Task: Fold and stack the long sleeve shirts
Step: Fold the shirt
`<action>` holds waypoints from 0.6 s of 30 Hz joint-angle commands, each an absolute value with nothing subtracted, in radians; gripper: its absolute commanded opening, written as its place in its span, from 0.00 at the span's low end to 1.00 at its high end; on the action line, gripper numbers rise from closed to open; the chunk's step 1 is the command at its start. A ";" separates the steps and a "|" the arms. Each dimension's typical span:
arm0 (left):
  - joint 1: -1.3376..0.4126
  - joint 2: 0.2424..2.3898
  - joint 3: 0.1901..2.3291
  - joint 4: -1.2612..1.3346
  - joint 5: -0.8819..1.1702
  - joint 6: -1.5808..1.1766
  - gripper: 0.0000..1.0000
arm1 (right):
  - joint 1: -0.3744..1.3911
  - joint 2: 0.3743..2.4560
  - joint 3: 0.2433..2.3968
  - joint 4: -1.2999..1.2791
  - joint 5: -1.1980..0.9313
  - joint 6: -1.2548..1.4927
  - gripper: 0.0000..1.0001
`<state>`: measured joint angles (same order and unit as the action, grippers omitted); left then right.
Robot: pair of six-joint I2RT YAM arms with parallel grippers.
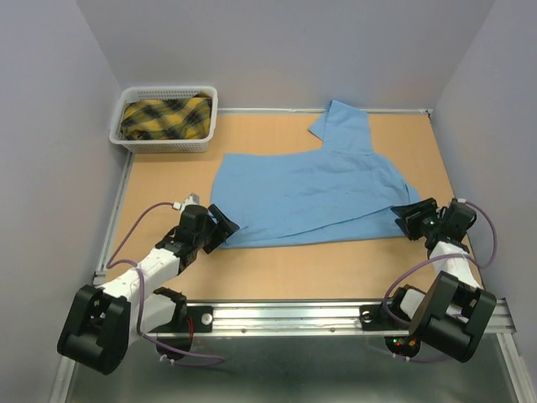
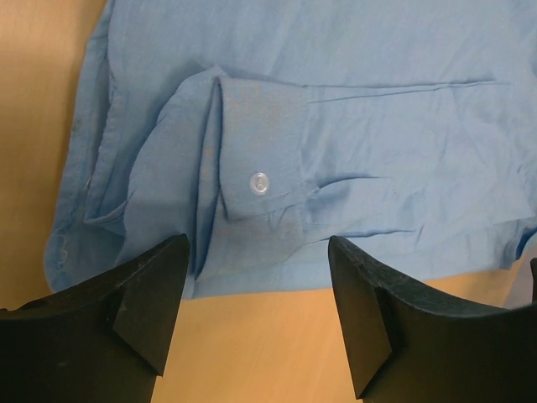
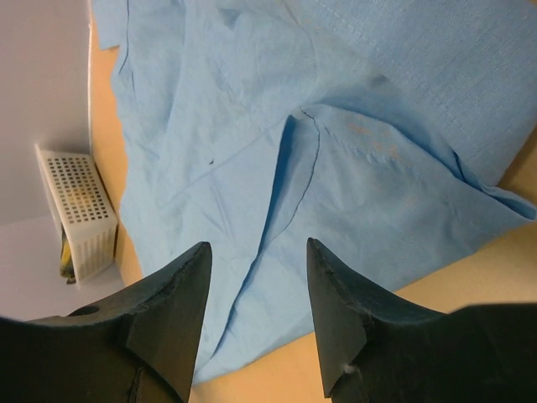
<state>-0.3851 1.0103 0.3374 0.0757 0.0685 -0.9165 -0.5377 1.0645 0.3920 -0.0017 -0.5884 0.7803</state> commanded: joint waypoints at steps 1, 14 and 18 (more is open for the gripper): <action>-0.388 1.055 0.308 0.143 0.063 -0.934 0.77 | -0.543 1.066 0.403 0.006 -0.646 0.753 0.55; -0.387 0.951 0.239 0.060 0.014 -0.979 0.77 | -0.379 1.100 0.283 0.200 -0.673 0.890 0.55; -0.385 0.951 0.238 0.054 0.012 -0.989 0.77 | -0.364 1.192 0.227 0.285 -0.677 0.916 0.55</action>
